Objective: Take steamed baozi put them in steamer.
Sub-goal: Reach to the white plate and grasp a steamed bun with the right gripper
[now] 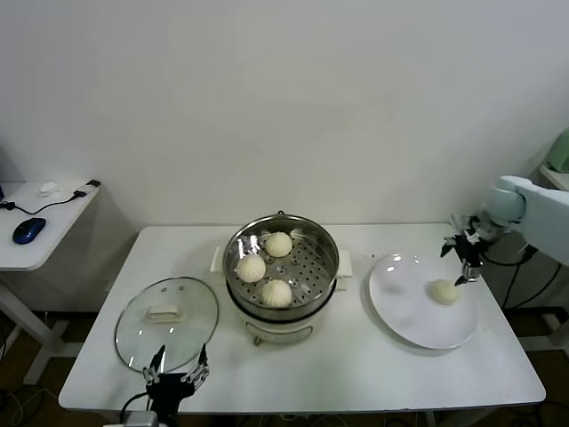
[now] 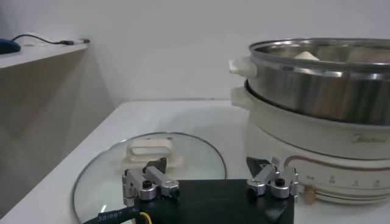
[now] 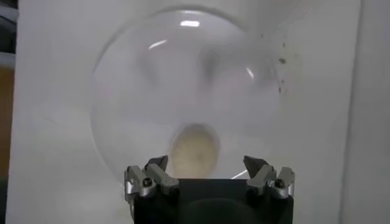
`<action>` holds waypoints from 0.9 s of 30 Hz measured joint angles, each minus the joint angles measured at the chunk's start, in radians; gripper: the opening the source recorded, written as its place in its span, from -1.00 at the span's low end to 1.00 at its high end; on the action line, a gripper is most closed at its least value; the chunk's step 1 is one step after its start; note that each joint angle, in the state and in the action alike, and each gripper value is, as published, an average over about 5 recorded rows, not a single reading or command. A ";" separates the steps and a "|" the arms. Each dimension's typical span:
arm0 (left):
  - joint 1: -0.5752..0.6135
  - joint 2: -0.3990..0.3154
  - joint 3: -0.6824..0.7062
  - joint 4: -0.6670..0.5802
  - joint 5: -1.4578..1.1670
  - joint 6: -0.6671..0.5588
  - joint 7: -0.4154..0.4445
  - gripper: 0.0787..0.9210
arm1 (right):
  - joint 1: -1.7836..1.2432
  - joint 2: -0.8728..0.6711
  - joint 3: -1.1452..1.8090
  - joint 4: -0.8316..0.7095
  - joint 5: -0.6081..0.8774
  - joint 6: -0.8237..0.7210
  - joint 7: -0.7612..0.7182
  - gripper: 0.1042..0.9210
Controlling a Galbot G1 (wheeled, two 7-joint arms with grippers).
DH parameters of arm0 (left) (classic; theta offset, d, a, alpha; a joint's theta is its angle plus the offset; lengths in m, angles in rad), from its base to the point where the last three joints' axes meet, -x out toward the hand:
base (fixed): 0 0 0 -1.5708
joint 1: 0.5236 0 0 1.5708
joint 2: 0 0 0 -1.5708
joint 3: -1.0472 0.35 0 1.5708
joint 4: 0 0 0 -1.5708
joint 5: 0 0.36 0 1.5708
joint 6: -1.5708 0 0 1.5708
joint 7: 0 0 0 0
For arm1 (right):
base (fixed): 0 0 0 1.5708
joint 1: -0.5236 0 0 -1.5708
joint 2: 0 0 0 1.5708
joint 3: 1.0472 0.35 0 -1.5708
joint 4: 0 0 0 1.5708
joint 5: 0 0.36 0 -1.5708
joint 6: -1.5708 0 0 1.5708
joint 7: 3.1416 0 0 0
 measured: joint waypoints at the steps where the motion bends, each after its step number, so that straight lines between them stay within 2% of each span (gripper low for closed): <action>1: 0.001 -0.001 -0.001 0.000 0.000 0.000 0.000 0.77 | -0.021 0.002 0.019 -0.012 -0.009 -0.003 0.002 0.76; 17: 0.011 -0.004 -0.005 -0.001 0.000 -0.003 -0.004 0.77 | -0.249 0.068 0.246 -0.163 -0.116 -0.038 0.030 0.74; 21: 0.013 -0.004 -0.003 -0.002 0.000 -0.004 -0.005 0.77 | -0.270 0.080 0.276 -0.176 -0.132 -0.043 0.038 0.64; 27: 0.019 -0.004 0.000 -0.009 0.002 -0.004 -0.005 0.77 | -0.278 0.079 0.299 -0.178 -0.142 -0.050 0.037 0.36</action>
